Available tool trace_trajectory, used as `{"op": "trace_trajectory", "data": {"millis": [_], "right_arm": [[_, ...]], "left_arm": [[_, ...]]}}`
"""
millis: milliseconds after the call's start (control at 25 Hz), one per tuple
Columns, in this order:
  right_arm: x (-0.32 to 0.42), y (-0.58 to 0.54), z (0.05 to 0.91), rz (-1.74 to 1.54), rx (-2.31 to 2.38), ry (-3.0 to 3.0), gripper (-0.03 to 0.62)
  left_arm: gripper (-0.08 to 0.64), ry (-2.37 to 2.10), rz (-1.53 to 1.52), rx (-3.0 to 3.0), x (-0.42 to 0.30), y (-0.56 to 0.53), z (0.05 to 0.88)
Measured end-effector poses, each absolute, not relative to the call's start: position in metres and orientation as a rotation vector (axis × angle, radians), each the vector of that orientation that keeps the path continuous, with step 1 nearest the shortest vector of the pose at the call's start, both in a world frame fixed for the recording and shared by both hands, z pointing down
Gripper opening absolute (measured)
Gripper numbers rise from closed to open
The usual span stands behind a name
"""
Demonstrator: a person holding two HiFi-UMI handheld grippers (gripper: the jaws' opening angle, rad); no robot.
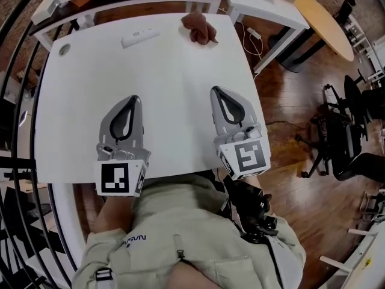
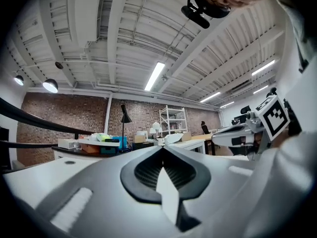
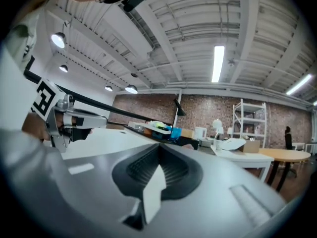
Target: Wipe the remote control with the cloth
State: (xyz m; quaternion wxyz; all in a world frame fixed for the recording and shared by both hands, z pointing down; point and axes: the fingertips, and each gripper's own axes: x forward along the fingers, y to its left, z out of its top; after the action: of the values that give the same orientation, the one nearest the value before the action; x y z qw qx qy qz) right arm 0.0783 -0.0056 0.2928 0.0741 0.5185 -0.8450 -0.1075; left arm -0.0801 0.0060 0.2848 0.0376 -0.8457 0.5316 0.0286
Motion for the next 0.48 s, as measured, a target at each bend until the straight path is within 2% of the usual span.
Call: {"op": "trace_trajectory", "data": {"millis": [480], "right_arm": [[0.086,-0.006,0.326,-0.181,1.627,-2.521,0.002]], "left_arm": [[0.003,1.632,0.046,-2.642,-0.089,0.002,0.32]]}}
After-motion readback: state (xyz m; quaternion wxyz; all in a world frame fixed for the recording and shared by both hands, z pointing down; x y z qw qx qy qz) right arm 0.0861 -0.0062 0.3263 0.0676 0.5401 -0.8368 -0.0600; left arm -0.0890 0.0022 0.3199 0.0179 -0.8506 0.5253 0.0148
